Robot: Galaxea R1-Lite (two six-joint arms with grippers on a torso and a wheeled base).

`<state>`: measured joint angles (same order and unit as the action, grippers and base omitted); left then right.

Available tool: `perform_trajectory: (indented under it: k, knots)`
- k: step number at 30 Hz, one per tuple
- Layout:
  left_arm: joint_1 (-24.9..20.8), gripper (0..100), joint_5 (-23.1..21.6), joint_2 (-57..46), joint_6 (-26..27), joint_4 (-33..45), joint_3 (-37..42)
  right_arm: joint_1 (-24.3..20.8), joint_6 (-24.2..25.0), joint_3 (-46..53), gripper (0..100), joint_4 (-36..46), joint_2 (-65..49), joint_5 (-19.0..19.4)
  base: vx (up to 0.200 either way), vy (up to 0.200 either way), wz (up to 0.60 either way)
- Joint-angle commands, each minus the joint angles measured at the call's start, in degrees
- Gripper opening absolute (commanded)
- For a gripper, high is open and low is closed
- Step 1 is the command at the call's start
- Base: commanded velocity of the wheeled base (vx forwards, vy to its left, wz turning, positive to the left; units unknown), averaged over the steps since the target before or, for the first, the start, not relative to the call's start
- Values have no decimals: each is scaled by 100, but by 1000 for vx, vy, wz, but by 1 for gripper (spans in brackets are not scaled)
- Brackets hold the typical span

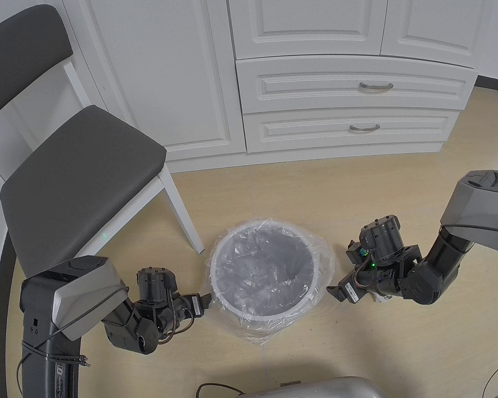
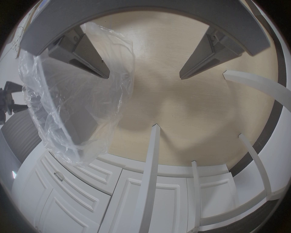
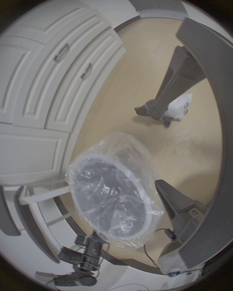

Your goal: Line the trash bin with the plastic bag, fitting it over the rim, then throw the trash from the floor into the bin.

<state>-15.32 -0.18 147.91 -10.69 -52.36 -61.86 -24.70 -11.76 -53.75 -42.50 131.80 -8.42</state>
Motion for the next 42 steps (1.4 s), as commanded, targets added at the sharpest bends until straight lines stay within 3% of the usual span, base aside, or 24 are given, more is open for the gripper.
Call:
perform_trajectory:
  k: [1, 13, 23, 36, 42]
  knots:
    - [-6, 100, 1, -69, -3, -2, 33, -35, -1, -83, 100, -13, 346, 69, 0, 0, 0]
    - [161, 100, -52, -324, 331, 24, 411, -44, 1036, -1437, 100, -347, 1436, 95, 0, 0, 0]
    - [346, 100, -509, -860, 603, 165, 912, 237, 2073, -2861, 100, -277, 1919, -19, 0, 0, 0]
    - [311, 100, -562, -860, 630, 156, 956, 448, 2293, -3608, 100, -250, 2526, -80, 0, 0, 0]
    - [276, 100, -562, -816, 630, 138, 938, 448, 2512, -4003, 100, 374, 2763, -10, 0, 0, 0]
